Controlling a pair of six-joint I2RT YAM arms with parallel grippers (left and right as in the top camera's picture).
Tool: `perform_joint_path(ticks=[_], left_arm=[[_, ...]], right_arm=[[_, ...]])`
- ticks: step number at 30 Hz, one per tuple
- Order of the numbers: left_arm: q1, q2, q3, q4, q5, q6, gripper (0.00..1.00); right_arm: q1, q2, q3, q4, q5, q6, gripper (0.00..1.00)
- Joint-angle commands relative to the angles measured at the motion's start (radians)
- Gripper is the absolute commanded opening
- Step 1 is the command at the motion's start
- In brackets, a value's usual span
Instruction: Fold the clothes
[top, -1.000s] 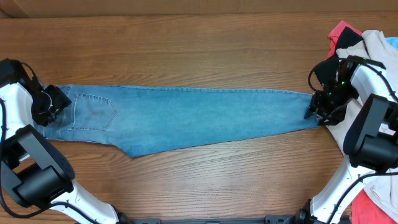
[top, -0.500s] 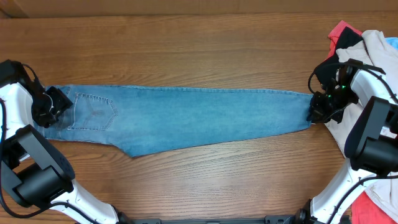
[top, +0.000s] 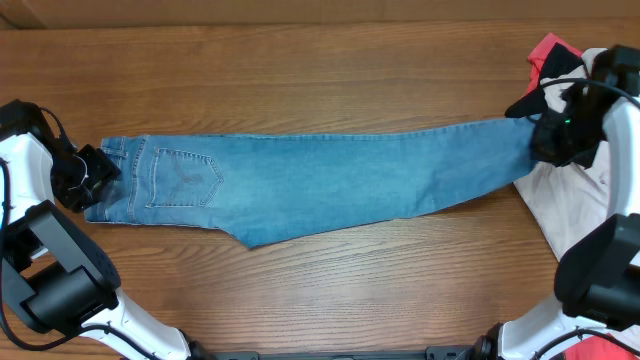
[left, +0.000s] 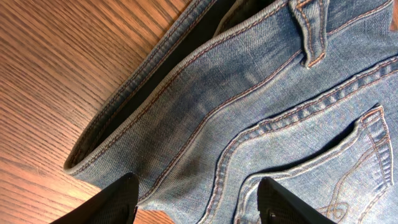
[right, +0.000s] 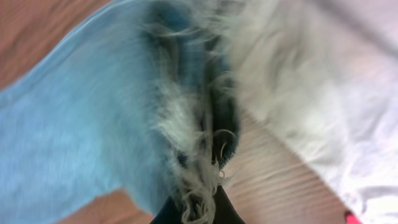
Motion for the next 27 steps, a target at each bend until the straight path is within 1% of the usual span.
perform_joint_path(ticks=[1, 4, 7, 15, 20, 23, 27], left_arm=[[-0.01, 0.003, 0.014, -0.003, 0.011, 0.01, 0.65], [-0.01, 0.003, 0.014, -0.004, 0.011, 0.01, 0.65], [-0.017, 0.003, 0.014, -0.003, 0.011, 0.01, 0.65], [-0.034, 0.003, 0.014, -0.003, 0.011, 0.01, 0.65], [-0.046, 0.003, 0.014, -0.003, 0.011, 0.01, 0.65], [-0.053, 0.003, 0.014, -0.002, 0.011, 0.01, 0.66], [-0.055, 0.003, 0.014, -0.002, 0.011, 0.002, 0.66]], right_arm=[[0.151, -0.006, 0.014, -0.025, 0.009, 0.008, 0.04], [0.28, -0.006, 0.014, -0.014, -0.021, 0.017, 0.04], [0.431, -0.006, 0.014, 0.04, -0.045, 0.074, 0.04], [0.782, 0.004, 0.013, 0.265, -0.044, 0.117, 0.05], [0.916, 0.037, 0.013, 0.368, -0.044, 0.153, 0.05], [0.968, 0.066, 0.013, 0.41, -0.058, 0.186, 0.04], [1.011, 0.106, 0.013, 0.46, -0.111, 0.188, 0.04]])
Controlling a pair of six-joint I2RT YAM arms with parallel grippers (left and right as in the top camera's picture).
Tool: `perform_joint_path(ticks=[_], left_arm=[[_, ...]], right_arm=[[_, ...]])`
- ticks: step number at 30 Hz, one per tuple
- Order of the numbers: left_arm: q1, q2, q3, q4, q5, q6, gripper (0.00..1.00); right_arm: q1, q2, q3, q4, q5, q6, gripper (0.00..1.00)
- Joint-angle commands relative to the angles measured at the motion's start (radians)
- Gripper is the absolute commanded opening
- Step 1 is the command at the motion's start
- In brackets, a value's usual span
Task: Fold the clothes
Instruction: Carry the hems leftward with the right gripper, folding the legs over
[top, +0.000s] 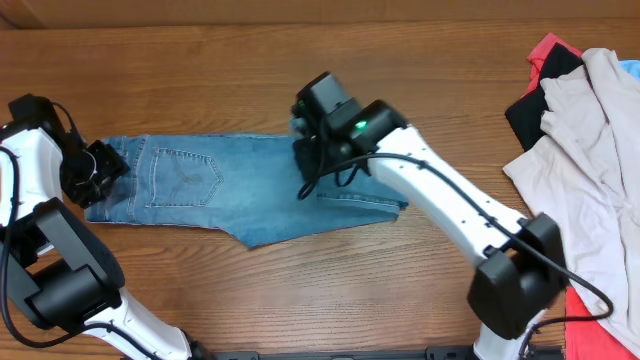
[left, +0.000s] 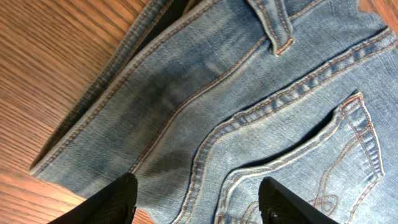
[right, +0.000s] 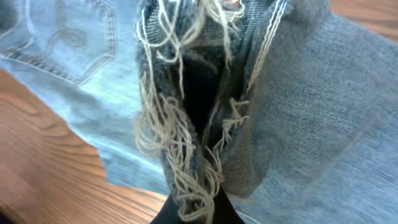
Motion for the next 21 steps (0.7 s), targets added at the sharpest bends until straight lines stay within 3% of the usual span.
perform_joint_path(ticks=[1, 18, 21], left_arm=[[-0.009, 0.003, 0.014, -0.002, 0.011, 0.003, 0.66], [-0.009, 0.003, 0.014, -0.001, 0.011, 0.003, 0.66], [-0.009, 0.003, 0.014, 0.0, 0.011, 0.003, 0.67]], right_arm=[[0.027, 0.035, 0.013, 0.035, -0.049, 0.029, 0.04], [0.057, 0.115, 0.013, 0.144, -0.145, 0.033, 0.06], [0.057, 0.125, 0.013, 0.156, -0.292, -0.067, 0.11]])
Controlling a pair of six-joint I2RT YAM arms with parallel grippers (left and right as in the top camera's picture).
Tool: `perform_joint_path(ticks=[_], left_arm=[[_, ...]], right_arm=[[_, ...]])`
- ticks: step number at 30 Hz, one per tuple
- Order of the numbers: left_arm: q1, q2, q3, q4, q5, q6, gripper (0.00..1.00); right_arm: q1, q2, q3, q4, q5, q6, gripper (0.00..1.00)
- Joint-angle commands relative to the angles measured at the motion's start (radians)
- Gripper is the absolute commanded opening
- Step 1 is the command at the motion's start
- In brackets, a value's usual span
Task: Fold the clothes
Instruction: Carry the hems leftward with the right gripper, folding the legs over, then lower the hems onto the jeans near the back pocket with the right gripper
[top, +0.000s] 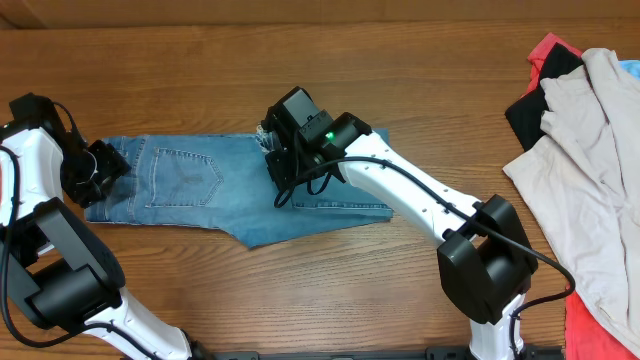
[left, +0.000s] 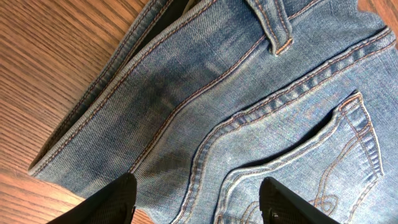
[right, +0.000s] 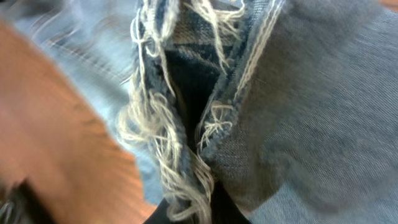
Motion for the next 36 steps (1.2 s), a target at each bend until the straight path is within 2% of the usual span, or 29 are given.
perform_joint_path(ticks=[1, 2, 4, 6, 15, 21, 26, 29, 32, 36], left_arm=[[-0.01, 0.003, 0.014, 0.001, 0.011, 0.003, 0.67], [-0.01, 0.003, 0.014, 0.0, 0.011, 0.003, 0.67], [-0.01, 0.003, 0.014, 0.001, 0.011, 0.003, 0.67], [-0.01, 0.003, 0.014, 0.001, 0.011, 0.003, 0.67], [-0.01, 0.003, 0.014, 0.0, 0.01, 0.003, 0.7], [-0.01, 0.003, 0.014, 0.002, 0.006, 0.003, 0.7], [-0.01, 0.003, 0.014, 0.002, 0.007, 0.003, 0.7], [-0.01, 0.003, 0.014, 0.003, 0.007, 0.003, 0.7], [-0.01, 0.003, 0.014, 0.002, 0.007, 0.003, 0.7], [-0.01, 0.003, 0.014, 0.002, 0.007, 0.003, 0.7]], right_arm=[[0.01, 0.025, 0.013, 0.034, -0.252, -0.129, 0.2], [0.012, 0.033, 0.012, 0.039, -0.266, -0.129, 0.35], [0.012, 0.036, 0.013, 0.04, -0.246, -0.128, 0.36], [0.009, 0.036, 0.013, 0.04, -0.226, -0.125, 0.45], [-0.024, 0.036, 0.013, -0.001, -0.167, -0.124, 0.45], [-0.024, 0.036, 0.013, -0.083, -0.034, -0.125, 0.46], [-0.024, 0.039, 0.012, -0.111, 0.009, -0.126, 0.49], [-0.011, 0.041, 0.012, -0.109, 0.005, -0.13, 0.56], [0.007, 0.053, 0.011, -0.102, 0.005, -0.13, 0.57], [0.048, 0.09, 0.007, -0.059, 0.005, -0.13, 0.64]])
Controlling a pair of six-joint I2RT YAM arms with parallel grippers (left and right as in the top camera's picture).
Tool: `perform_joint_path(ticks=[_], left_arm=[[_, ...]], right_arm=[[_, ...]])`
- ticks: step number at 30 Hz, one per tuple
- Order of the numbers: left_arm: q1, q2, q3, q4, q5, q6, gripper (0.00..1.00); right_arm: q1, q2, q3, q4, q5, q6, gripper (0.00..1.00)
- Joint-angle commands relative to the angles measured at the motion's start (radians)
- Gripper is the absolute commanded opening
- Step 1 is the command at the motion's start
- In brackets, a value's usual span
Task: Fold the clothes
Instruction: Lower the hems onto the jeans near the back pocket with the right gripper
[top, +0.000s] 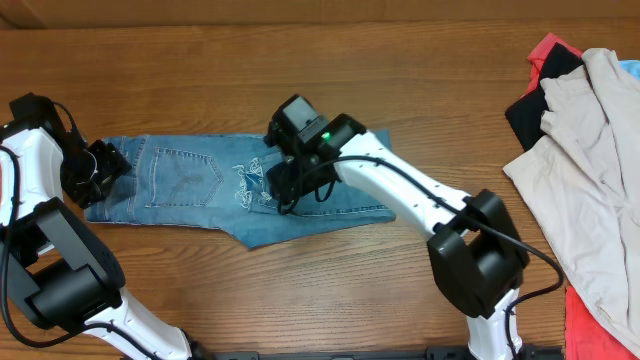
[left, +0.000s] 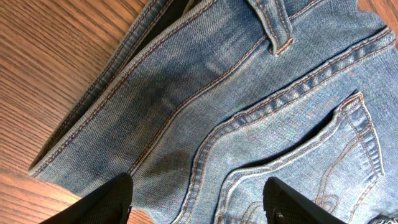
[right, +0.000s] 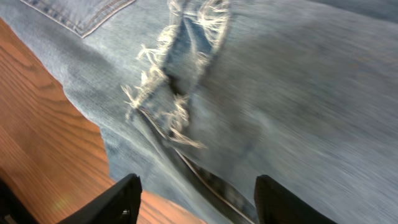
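Blue jeans (top: 190, 190) lie on the wooden table, waistband at the left, the legs folded back over themselves so the frayed hem (top: 245, 180) rests beside the back pocket (top: 185, 178). My right gripper (top: 283, 185) hovers open just above that hem (right: 171, 93), holding nothing. At the waistband (left: 124, 68), my left gripper (top: 100, 165) is open with denim between its fingers (left: 112, 199) and the pocket seams (left: 298, 155) in front of it.
A pile of other clothes sits at the right edge: a beige garment (top: 590, 140), a black one (top: 530, 110) and a red one (top: 550, 50). Bare wooden table (top: 330, 290) surrounds the jeans.
My right gripper has opened and let go of the frayed hem, which now lies on the jeans near the back pocket. The left gripper has not moved.
The jeans lay stretched out across the table, my right gripper shut on the hem at the far right. It then held the hem over the middle, then nearer the pocket. Now the hem lies released on the seat, the jeans folded in half. The left stayed open at the waistband.
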Motion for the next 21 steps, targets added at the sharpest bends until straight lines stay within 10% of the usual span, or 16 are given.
perform_joint_path(ticks=[1, 9, 15, 21], left_arm=[[-0.01, 0.003, 0.014, 0.001, 0.007, 0.003, 0.7], [-0.01, 0.003, 0.014, 0.001, 0.007, 0.003, 0.7], [-0.01, 0.003, 0.014, 0.001, 0.008, 0.003, 0.7], [-0.01, 0.003, 0.014, 0.001, 0.008, 0.003, 0.7]], right_arm=[[0.048, 0.045, 0.007, 0.03, 0.006, -0.014, 0.65], [0.11, 0.127, 0.007, 0.09, 0.106, -0.057, 0.69], [0.109, 0.146, 0.008, 0.119, 0.22, -0.043, 0.3], [0.106, 0.135, 0.015, 0.114, 0.219, -0.042, 0.31]])
